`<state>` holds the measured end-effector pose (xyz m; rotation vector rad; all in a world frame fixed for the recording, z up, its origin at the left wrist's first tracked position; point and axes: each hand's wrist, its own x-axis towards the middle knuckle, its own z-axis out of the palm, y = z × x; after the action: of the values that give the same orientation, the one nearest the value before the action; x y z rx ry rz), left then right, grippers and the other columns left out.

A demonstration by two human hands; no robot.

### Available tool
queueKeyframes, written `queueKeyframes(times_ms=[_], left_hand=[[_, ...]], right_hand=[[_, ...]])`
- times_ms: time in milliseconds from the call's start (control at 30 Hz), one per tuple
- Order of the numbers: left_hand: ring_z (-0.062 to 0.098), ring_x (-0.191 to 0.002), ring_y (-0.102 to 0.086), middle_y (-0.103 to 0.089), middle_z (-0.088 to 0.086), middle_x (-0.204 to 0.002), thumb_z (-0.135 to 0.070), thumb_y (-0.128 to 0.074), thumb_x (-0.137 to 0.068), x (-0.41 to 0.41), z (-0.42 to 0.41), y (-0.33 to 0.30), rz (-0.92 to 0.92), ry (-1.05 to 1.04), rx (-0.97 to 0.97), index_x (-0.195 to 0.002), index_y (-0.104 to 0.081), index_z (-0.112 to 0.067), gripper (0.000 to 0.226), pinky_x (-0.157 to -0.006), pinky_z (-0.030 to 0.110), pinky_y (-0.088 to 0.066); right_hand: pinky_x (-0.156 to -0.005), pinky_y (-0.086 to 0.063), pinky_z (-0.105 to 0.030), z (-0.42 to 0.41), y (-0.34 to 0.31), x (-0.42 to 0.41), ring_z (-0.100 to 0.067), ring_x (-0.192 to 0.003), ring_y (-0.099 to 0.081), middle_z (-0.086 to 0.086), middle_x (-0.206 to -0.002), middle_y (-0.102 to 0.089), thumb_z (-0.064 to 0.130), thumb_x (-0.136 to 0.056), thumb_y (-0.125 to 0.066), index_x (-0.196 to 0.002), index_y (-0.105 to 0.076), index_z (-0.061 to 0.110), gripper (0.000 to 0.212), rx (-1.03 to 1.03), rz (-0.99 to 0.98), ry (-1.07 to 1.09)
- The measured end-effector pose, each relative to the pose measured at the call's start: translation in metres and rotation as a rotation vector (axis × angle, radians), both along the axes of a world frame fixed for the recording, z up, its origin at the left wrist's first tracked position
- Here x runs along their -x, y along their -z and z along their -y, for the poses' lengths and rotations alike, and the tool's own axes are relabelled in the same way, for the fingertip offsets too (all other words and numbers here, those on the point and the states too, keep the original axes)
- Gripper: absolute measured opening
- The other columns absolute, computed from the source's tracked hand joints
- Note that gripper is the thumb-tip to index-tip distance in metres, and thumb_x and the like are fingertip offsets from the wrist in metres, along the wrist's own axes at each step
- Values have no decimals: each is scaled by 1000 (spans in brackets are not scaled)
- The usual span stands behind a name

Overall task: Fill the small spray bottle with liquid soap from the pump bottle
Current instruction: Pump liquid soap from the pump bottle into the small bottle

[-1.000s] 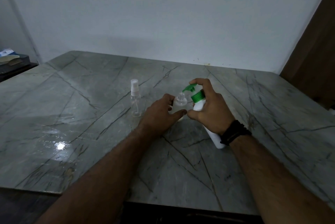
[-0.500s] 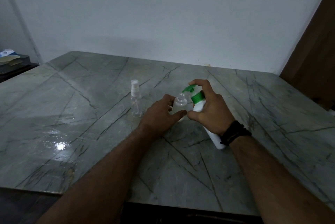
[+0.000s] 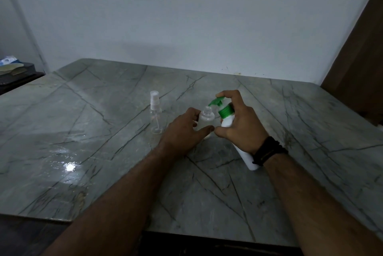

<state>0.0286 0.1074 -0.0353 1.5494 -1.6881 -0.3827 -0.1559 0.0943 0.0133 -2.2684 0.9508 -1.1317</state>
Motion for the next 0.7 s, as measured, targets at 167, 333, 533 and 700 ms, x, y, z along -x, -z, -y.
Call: queueKeyframes(times_ms=[167,333,533,700], left_hand=[[2,-91,-54,-61,-9,-118,-59,-67,-77,0,1,-1,2,-6,-13,-114,-46,-35,48,-71,20,-45],[3,-92,-55,-61,-8,-118,-58,-67,-78,0,0,-1,-5,0,-3,-116,-48,-32,50,-74,21,-46],[6,-94,-56,-61,-6,-120,-58,-67,-78,1,-1,-3,1,-7,-7,-120,-49,-28,55,-76,24,-49],[5,-93,-55,-61,-7,-119,-56,-68,-79,1,-2,-3,-1,-7,4,-119,-49,-29,52,-77,25,-49]], right_hand=[[-65,-46,-10,0,-1,0,-4,-78,-65,12,-98,-65,27,-59,-76,-125,-44,25,73,-14,15,17],[-65,-49,-16,-1,-1,0,-8,-76,-65,6,-100,-68,24,-60,-77,-130,-44,29,77,0,8,12],[-63,-49,-14,-1,-1,-1,-5,-76,-65,10,-97,-66,25,-59,-76,-123,-45,24,71,-14,27,13],[-64,-49,-14,-1,0,0,-7,-75,-65,6,-100,-67,25,-61,-77,-130,-45,27,77,8,35,10]])
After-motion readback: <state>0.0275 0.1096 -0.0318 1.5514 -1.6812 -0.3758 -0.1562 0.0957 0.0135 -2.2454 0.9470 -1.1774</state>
